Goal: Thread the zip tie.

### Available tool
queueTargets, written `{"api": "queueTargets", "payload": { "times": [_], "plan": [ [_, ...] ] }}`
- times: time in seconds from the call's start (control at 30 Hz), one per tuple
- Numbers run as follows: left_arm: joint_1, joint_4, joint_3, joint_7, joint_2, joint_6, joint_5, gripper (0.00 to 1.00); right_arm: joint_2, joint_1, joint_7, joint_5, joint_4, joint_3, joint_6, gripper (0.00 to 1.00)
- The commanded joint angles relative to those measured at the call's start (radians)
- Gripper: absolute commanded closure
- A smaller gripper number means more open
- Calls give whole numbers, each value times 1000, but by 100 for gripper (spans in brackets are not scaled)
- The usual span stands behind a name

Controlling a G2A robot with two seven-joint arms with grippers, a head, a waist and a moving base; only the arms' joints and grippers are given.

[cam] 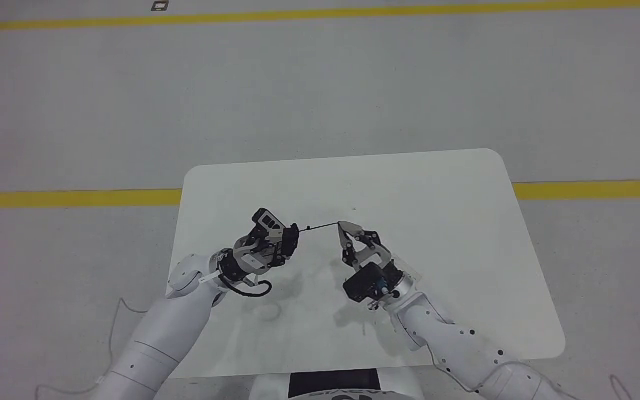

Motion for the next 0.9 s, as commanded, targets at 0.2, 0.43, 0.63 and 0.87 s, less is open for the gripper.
{"api": "queueTargets", "payload": {
  "times": [0.2,0.43,0.63,0.87],
  "plan": [
    [0,0,0,0,0,0,0,100,-3,-21,-8,0,-10,29,0,0],
    [0,0,0,0,0,0,0,100,2,-74,-49,19,-11,93,-15,0],
    [0,0,0,0,0,0,0,100,7,-88,-72,41,-11,121,-56,0],
    [0,0,0,0,0,0,0,100,4,-94,-70,74,-22,125,-67,0]
  ]
}}
